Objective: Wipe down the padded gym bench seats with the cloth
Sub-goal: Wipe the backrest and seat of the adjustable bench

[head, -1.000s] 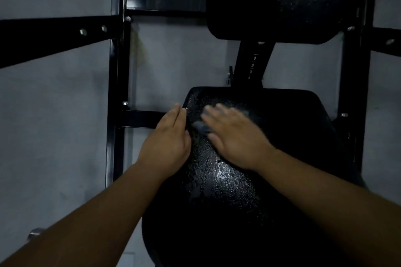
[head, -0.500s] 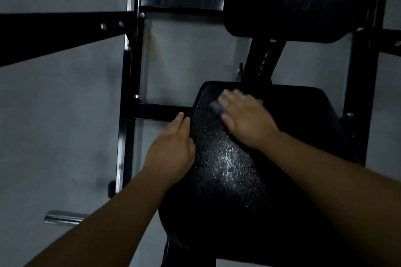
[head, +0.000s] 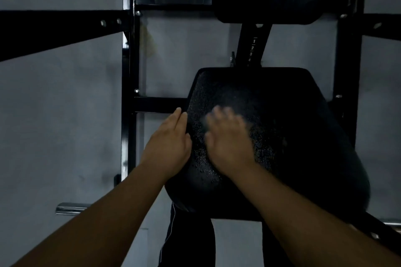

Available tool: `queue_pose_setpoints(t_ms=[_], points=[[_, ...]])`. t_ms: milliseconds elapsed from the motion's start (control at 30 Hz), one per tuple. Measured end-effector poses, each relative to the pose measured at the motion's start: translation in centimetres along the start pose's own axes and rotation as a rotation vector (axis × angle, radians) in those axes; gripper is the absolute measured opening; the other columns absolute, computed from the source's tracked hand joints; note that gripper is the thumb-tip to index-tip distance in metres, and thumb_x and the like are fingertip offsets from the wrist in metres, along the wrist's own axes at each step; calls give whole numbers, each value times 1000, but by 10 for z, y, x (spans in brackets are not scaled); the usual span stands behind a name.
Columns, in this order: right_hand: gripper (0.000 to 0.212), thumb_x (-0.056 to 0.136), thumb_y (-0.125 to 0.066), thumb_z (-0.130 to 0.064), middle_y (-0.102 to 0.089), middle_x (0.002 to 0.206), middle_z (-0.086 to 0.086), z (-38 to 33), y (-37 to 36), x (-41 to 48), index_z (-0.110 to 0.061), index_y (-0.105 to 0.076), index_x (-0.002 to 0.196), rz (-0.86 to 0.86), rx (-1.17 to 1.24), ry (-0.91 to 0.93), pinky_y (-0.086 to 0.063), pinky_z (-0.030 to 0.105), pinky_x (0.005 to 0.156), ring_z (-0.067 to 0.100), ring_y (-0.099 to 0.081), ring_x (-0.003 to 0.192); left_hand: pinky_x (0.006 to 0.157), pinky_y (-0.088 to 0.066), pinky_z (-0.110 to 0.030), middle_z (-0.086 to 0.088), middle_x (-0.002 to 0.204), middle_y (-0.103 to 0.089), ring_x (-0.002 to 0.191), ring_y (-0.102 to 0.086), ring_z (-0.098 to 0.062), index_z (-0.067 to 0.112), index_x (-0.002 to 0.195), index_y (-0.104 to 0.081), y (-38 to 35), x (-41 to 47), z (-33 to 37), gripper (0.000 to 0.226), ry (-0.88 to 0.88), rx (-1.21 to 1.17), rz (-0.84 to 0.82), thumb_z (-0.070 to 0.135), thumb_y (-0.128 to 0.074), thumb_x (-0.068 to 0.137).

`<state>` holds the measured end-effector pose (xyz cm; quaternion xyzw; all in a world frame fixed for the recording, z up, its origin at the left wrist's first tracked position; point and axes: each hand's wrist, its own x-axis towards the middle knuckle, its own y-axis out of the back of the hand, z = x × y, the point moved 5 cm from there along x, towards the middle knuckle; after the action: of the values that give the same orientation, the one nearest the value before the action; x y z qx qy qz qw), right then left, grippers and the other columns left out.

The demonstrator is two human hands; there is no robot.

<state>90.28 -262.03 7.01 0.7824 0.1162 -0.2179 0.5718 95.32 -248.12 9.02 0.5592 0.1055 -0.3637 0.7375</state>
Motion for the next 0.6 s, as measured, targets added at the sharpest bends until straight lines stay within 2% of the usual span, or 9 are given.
queue_pose_setpoints(t_ms=[100,167,200,267,367,400,467,533,600], points=[[54,99,-32,-40,-37,158,7,-41,-15,-98,-17,-45,147,-135,-13,350,-26,49,117,31,-31,146,119,-23,-33,-9,165,-16,149,-24,-23,8,156,-25,-3,-5,8,57,-44,9,-10,27,-39,104],[53,97,-35,-38,-42,156,4,-12,-12,-124,-20,-49,145,-151,-12,396,-30,47,115,28,-37,144,118,-28,-37,-11,164,-22,146,-30,-27,6,154,-29,-5,-9,10,56,-70,33,11,27,-42,104],[53,96,-35,-38,-43,155,4,8,-13,-121,-21,-49,145,-112,-48,376,-31,46,115,27,-39,143,117,-31,-39,-13,163,-24,145,-32,-28,5,153,-31,-7,-12,12,56,-77,40,16,26,-43,104],[54,98,-32,-38,-41,157,4,38,-7,-91,-20,-48,146,-60,-32,221,-26,45,118,28,-36,144,116,-34,-43,-15,161,-27,144,-35,-31,3,152,-33,-12,-20,13,54,-70,31,31,24,-45,103],[59,99,-24,-42,-34,160,5,18,-4,-49,-18,-43,150,15,4,17,-19,49,121,31,-26,149,115,-36,-44,-16,160,-29,144,-35,-31,3,152,-33,-21,-32,7,53,-9,-5,65,21,-43,103],[61,99,-21,-42,-33,161,6,4,-7,-51,-18,-41,151,12,-2,51,-19,50,121,31,-25,149,115,-36,-44,-17,159,-30,144,-35,-31,2,151,-34,-25,-38,4,53,17,-14,76,20,-43,102],[60,99,-22,-41,-37,159,6,-13,-12,-75,-17,-43,150,-17,-18,263,-24,50,120,31,-29,148,116,-33,-41,-20,157,-32,142,-37,-33,1,150,-35,-31,-53,1,52,71,-45,103,16,-45,102],[57,99,-28,-38,-43,155,7,-1,-9,-95,-16,-48,147,-54,-51,460,-31,48,117,30,-38,144,116,-28,-37,-20,158,-32,143,-36,-33,1,151,-34,-35,-69,-1,51,139,-83,109,16,-44,103],[57,98,-29,-36,-47,152,9,23,-5,-85,-13,-50,146,-68,-109,488,-36,48,113,32,-43,140,117,-29,-38,-17,158,-32,142,-35,-31,4,152,-33,-38,-87,-5,51,193,-115,97,23,-39,105]])
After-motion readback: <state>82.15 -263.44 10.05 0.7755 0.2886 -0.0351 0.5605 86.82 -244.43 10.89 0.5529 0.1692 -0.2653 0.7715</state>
